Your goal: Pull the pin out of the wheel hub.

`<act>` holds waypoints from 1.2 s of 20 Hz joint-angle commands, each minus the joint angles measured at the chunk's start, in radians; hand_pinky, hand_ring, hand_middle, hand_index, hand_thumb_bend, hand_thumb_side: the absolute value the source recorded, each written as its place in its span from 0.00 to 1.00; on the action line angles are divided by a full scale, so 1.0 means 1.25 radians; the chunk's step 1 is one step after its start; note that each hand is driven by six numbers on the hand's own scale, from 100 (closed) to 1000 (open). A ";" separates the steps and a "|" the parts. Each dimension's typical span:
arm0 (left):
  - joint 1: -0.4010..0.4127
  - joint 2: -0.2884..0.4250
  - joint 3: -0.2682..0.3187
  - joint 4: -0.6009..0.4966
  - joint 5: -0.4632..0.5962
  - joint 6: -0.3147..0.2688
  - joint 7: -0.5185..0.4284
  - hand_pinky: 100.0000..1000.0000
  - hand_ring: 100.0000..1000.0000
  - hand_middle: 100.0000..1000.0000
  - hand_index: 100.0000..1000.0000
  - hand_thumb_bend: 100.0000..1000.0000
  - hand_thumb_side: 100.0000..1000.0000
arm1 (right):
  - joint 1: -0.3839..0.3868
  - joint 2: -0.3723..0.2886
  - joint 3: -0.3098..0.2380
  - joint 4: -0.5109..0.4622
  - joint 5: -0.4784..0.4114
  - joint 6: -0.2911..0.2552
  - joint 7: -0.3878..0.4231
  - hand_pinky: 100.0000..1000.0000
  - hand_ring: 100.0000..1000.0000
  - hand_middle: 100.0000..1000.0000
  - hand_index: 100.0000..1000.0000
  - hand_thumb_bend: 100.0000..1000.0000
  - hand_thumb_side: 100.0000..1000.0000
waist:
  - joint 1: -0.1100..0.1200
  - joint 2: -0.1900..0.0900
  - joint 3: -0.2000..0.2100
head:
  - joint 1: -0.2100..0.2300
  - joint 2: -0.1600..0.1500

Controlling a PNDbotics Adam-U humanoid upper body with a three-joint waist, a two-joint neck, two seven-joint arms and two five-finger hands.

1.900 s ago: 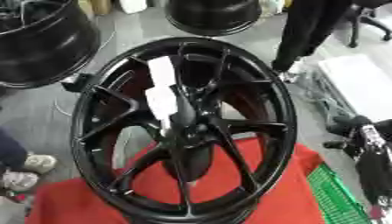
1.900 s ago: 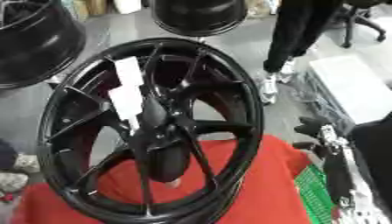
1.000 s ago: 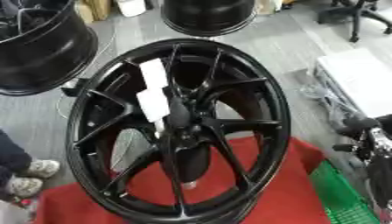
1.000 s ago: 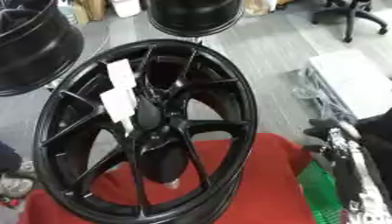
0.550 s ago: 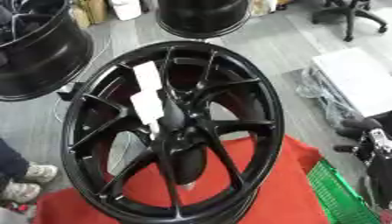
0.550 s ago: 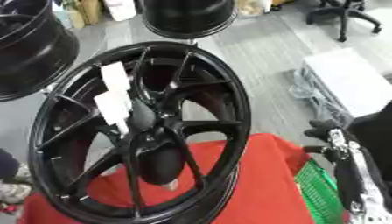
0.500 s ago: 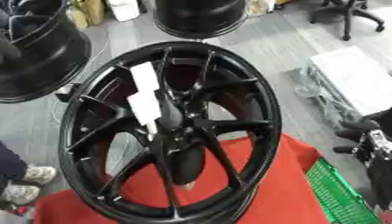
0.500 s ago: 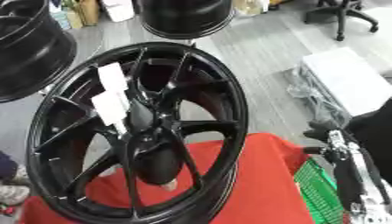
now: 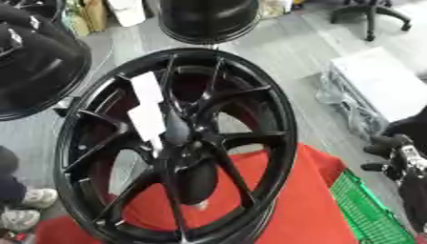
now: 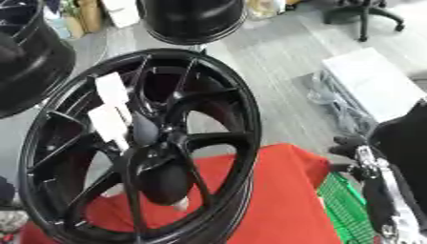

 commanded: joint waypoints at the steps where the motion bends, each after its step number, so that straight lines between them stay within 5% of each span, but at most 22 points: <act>1: -0.048 -0.022 -0.033 0.027 -0.032 -0.157 -0.192 0.50 0.33 0.71 0.83 0.85 0.21 | -0.006 -0.017 0.004 -0.005 0.002 -0.001 0.005 0.58 0.77 0.56 0.72 0.00 0.97 | -0.001 -0.019 -0.003 | 0.005 -0.012; 10: -0.107 -0.082 -0.085 0.086 -0.065 -0.157 -0.338 0.52 0.32 0.66 0.79 0.75 0.08 | -0.007 -0.022 0.007 -0.002 0.004 0.000 0.008 0.58 0.77 0.56 0.72 0.00 0.98 | 0.009 -0.022 -0.016 | 0.010 -0.015; 18: -0.138 -0.125 -0.093 0.137 -0.090 -0.157 -0.378 0.52 0.30 0.64 0.77 0.75 0.06 | -0.009 -0.024 0.010 0.003 0.001 0.000 0.013 0.58 0.77 0.55 0.72 0.00 0.98 | 0.010 -0.028 -0.020 | 0.014 -0.018; 24: -0.142 -0.138 -0.119 0.139 -0.097 -0.157 -0.398 0.45 0.18 0.62 0.75 0.73 0.08 | -0.011 -0.025 0.010 0.005 -0.001 0.000 0.014 0.58 0.77 0.55 0.72 0.00 0.98 | 0.011 -0.029 -0.022 | 0.015 -0.019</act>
